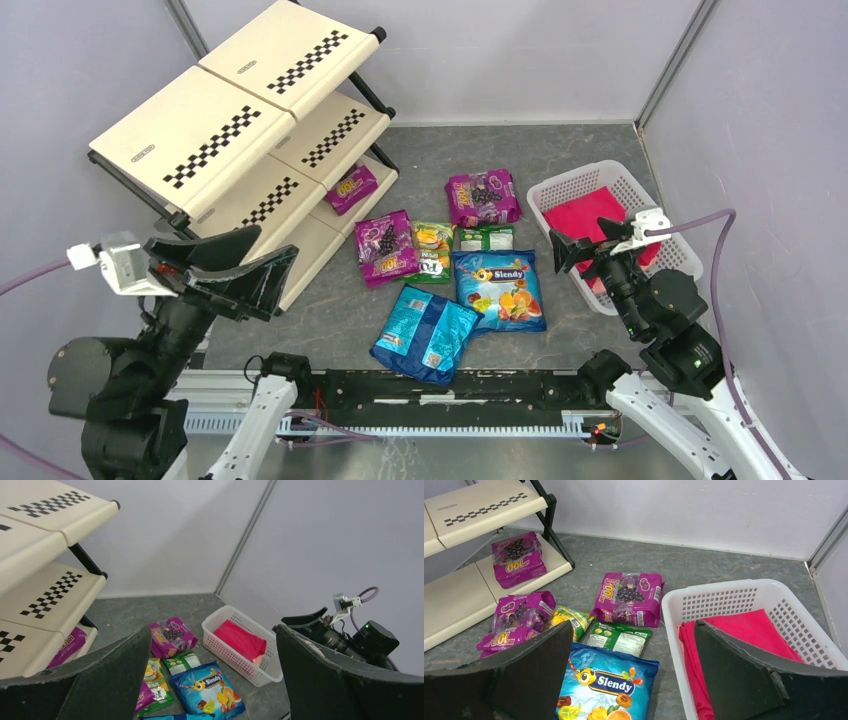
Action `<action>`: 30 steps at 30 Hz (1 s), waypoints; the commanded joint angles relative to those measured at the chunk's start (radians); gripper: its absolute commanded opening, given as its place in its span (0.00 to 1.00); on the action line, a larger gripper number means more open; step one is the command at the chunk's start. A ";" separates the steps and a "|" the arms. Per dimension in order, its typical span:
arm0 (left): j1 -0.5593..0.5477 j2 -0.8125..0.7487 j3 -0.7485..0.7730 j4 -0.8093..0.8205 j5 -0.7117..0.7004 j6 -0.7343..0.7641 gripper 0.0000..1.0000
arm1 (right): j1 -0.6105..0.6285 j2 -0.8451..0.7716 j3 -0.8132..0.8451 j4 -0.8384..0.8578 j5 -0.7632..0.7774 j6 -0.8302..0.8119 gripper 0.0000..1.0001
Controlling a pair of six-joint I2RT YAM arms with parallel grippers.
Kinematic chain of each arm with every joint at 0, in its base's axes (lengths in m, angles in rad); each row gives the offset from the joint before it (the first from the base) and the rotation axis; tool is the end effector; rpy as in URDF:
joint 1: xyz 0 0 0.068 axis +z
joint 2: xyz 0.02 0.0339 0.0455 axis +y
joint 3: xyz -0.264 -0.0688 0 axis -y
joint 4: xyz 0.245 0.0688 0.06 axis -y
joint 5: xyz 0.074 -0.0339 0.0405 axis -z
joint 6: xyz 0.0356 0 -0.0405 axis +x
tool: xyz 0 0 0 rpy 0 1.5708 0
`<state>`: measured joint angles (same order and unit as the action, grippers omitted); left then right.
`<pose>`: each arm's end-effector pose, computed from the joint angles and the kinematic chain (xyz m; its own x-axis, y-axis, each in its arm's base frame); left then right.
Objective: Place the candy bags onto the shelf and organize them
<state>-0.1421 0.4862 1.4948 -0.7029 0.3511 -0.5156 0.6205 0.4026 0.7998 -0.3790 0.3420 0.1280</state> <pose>-0.0325 -0.0077 0.5085 0.0335 -0.4725 -0.8807 0.5451 0.7473 -0.3801 0.0780 0.0411 0.3690 -0.0204 0.1332 -0.9909 -0.2746 0.9522 0.1337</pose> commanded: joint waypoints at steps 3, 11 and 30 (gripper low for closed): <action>-0.002 -0.005 -0.077 0.058 0.093 0.005 1.00 | -0.001 0.023 -0.021 0.043 -0.018 0.004 0.98; -0.009 -0.066 -0.210 0.029 0.024 0.027 1.00 | -0.001 0.071 -0.094 0.095 -0.115 0.017 0.98; -0.014 -0.131 -0.557 -0.065 0.253 0.016 1.00 | 0.148 0.669 -0.281 0.638 -0.562 0.384 0.98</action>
<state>-0.1547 0.3691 0.9604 -0.7742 0.5667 -0.5156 0.6689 0.9398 0.4908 0.0196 -0.1326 0.3954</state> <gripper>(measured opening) 0.996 0.982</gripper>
